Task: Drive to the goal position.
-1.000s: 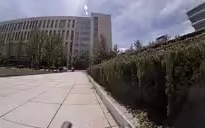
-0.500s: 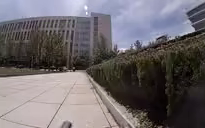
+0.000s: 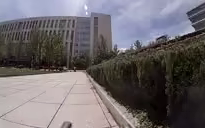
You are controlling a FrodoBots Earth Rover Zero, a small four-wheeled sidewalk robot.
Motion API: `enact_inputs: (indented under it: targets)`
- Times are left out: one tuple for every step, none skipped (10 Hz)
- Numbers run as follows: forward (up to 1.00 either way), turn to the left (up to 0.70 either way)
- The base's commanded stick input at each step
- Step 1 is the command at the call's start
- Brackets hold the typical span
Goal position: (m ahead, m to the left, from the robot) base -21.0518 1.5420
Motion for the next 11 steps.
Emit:
enact_inputs:
  targets:
    - [0.10,0.00]
    - [0.10,0.00]
    - [0.10,0.00]
    - [0.10,0.00]
    - [0.10,0.00]
    - [0.10,0.00]
    - [0.10,0.00]
    - [0.10,0.00]
    - [0.10,0.00]
    - [0.10,0.00]
    - [0.10,0.00]
